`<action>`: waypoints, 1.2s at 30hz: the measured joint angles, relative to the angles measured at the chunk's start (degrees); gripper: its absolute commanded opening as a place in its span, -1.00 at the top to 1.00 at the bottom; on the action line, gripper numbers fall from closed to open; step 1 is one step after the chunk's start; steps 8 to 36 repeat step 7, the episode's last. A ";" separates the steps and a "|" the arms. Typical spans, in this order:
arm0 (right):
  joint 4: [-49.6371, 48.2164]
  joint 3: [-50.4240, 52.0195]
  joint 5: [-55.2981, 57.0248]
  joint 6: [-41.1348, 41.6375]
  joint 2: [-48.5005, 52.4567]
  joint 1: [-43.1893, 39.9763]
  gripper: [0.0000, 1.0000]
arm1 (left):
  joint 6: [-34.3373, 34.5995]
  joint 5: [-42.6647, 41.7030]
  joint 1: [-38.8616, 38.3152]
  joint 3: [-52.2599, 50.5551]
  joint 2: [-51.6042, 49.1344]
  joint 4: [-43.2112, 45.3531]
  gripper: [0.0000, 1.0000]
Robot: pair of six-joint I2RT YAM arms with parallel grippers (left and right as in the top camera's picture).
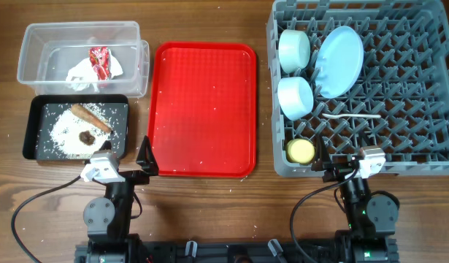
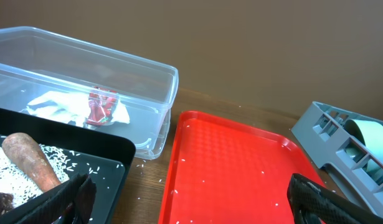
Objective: Sort waste into correct bins and load items into the dishwasher rack
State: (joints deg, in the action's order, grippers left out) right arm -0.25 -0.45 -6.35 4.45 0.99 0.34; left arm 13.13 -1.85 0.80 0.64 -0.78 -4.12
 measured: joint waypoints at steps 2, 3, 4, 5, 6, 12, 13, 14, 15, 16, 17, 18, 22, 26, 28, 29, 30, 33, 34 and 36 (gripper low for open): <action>0.00 0.00 0.00 0.00 0.00 0.00 -1.00 | -0.02 0.00 0.00 0.00 0.00 0.00 -1.00; 0.00 0.00 0.00 0.00 0.00 0.00 -1.00 | 0.00 0.00 0.00 0.00 0.00 0.00 -1.00; 0.00 0.00 0.00 0.00 0.00 0.00 -0.99 | 0.00 0.00 0.00 0.00 0.00 0.00 -1.00; 0.00 0.00 0.00 0.00 0.00 0.00 -0.99 | 0.00 0.00 0.00 0.00 0.00 0.00 -1.00; 0.00 0.00 0.00 0.00 0.00 0.00 -0.99 | -0.02 0.00 0.00 0.00 0.00 0.00 -1.00; 0.00 0.00 0.00 0.00 0.00 0.00 -1.00 | 0.00 0.00 0.00 0.00 0.00 0.00 -1.00; 0.00 0.00 0.00 0.00 0.00 0.00 -1.00 | 0.00 0.00 0.00 0.00 0.00 0.00 -1.00; 0.00 0.00 0.00 0.00 0.00 0.00 -1.00 | 0.00 0.00 0.00 0.00 0.00 0.00 -1.00; 0.00 0.00 0.00 0.00 0.00 0.00 -1.00 | 0.00 0.00 0.00 0.00 0.00 0.00 -1.00; 0.00 0.00 0.00 0.00 0.00 0.00 -1.00 | 0.00 0.00 0.00 0.00 0.00 0.00 -1.00; 0.00 0.00 0.00 0.00 0.00 0.00 -1.00 | 0.00 0.00 0.00 0.00 0.00 0.00 -1.00; 0.00 0.00 0.00 0.00 0.00 0.00 -1.00 | 0.00 0.00 0.00 0.00 0.00 0.00 -1.00; 0.00 0.00 0.00 0.00 0.00 0.00 -1.00 | 0.00 0.00 0.00 0.00 0.00 0.00 -1.00; 0.00 0.00 0.00 0.00 0.00 0.00 -1.00 | 0.00 0.00 0.00 0.00 0.00 0.00 -1.00; 0.00 0.00 0.00 0.00 0.00 0.00 -1.00 | 0.00 0.00 0.00 0.00 0.00 0.00 -1.00; 0.00 0.00 0.00 0.00 0.00 0.00 -1.00 | 0.00 0.00 0.00 0.00 0.00 0.00 -1.00; 0.00 0.00 0.00 0.00 0.00 0.00 -1.00 | 0.00 0.00 0.00 0.00 0.00 0.00 -1.00; 0.00 0.00 0.00 0.00 0.00 0.00 -1.00 | 0.00 0.00 0.00 0.00 0.00 0.00 -1.00; 0.00 0.00 0.00 0.00 0.00 0.00 -1.00 | 0.00 0.00 0.00 0.00 0.00 0.00 -1.00; 0.00 0.00 0.00 0.00 0.00 0.00 -1.00 | 0.00 0.00 0.00 0.00 0.00 0.00 -1.00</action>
